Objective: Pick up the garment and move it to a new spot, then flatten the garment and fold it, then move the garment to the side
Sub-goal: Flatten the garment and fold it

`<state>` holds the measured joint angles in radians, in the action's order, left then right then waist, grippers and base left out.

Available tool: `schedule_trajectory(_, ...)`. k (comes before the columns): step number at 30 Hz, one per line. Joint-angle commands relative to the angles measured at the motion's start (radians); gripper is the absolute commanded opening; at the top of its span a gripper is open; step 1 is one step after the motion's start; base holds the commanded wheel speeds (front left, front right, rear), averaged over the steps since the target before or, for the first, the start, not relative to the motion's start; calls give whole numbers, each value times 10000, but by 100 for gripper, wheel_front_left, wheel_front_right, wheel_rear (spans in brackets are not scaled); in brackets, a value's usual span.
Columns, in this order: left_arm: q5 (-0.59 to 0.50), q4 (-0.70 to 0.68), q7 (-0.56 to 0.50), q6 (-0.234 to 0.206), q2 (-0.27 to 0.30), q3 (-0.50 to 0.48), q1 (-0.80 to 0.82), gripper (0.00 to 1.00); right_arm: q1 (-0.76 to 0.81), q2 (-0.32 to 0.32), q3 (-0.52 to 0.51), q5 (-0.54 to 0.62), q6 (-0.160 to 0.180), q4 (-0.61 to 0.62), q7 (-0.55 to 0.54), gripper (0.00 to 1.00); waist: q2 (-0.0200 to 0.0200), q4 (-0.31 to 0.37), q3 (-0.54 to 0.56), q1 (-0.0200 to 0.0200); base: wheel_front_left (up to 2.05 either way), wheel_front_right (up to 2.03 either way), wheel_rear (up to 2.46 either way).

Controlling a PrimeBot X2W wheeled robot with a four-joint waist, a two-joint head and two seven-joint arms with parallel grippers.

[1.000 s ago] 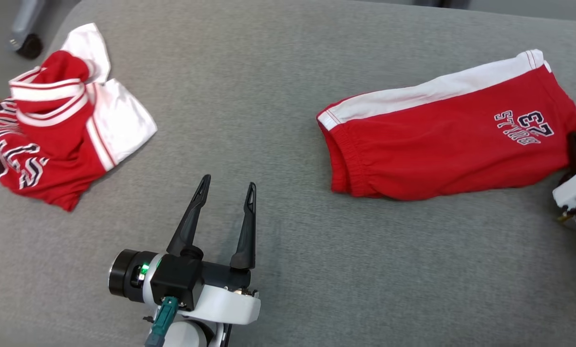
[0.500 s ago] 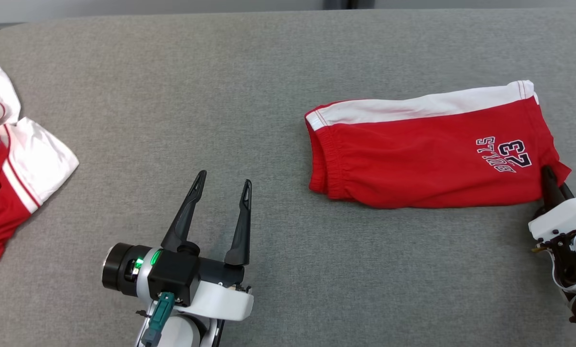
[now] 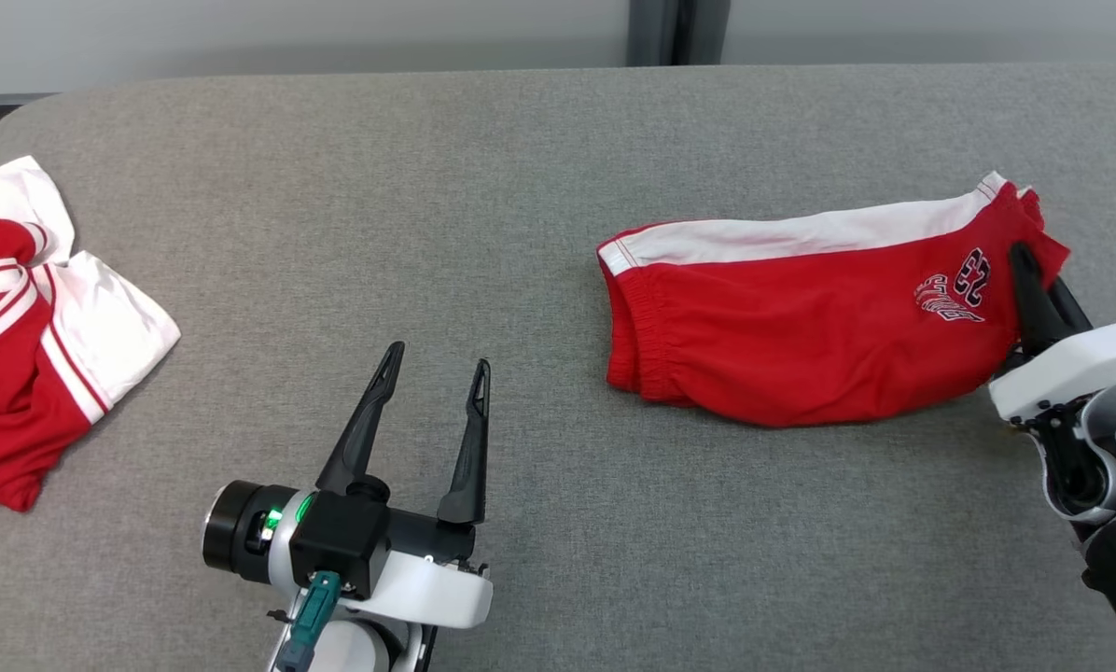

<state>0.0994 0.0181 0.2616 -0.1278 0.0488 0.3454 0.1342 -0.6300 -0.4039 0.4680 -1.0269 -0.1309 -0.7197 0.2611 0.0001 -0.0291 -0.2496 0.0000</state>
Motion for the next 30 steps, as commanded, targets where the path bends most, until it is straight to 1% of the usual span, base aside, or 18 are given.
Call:
schedule_trajectory(1, 77, 22, 36, -49, 32, -20, -11, 100, -106, 55, 113, 310, 0, 206, 65, 0, -1, -164, 111, 0, 0, 0, 0)
schedule_trajectory(5, 47, 16, 36, -100, 32, -69, -47, 100, -205, 252, 447, 731, 0, 558, 44, 0, -1, -439, 240, 0, 0, 0, 0)
schedule_trajectory(11, 130, 36, 36, -57, 32, -14, -109, 100, -350, 656, 983, 1170, 0, 850, -251, 0, -1, -892, 387, 0, 0, 0, 0)
schedule_trajectory(17, 235, 71, 36, -127, 30, 61, -214, 100, -280, 1035, 1506, 1502, 0, 1200, -617, 0, -1, -1287, 517, 0, 0, 0, 0)
schedule_trajectory(24, 316, 121, 36, -134, 30, 133, -241, 100, 58, 1196, 1979, 1864, 0, 1461, -966, 0, -1, -1625, 605, 0, 0, 0, 0)
schedule_trajectory(30, 340, 147, 36, -140, 32, 106, -371, 100, 498, 1183, 2297, 2077, 0, 1623, -1272, 0, -1, -1739, 672, 0, 0, 0, 0)
